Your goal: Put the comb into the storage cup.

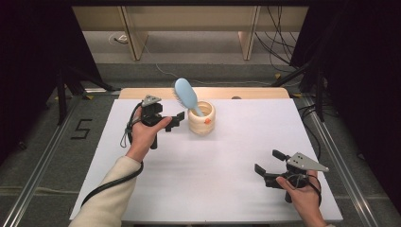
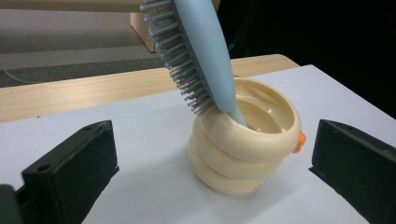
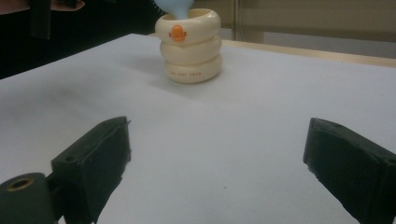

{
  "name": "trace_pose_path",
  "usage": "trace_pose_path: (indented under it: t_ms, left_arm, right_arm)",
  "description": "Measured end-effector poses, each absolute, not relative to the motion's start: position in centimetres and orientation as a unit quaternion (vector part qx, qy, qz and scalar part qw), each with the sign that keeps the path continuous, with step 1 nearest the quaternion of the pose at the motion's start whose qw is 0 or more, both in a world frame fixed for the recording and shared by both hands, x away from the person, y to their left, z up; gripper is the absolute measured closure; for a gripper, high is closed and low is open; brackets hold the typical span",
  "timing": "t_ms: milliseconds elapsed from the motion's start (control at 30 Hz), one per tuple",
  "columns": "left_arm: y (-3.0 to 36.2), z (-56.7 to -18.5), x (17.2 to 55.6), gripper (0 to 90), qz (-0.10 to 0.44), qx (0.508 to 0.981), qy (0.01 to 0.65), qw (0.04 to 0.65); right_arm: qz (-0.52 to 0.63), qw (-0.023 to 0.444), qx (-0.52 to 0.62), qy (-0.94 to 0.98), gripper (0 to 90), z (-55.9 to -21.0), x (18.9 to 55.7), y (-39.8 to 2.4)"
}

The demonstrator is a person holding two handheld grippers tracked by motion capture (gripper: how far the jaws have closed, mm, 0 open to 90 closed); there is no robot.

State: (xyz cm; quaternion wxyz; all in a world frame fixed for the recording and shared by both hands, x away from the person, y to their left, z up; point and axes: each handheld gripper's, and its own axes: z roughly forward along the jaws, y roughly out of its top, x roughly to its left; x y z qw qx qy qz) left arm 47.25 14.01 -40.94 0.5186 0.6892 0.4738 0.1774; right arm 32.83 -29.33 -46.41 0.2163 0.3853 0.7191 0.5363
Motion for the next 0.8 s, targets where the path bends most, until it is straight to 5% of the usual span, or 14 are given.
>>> trace_pose_path:
  t_ms: [800]
  left_arm:
    - [14.9,-42.9,41.5,0.0,0.179,0.709,0.431,0.529]
  right_arm:
    - [0.536,0.224,0.386,0.716,8.4,-46.2,32.9,-29.8]
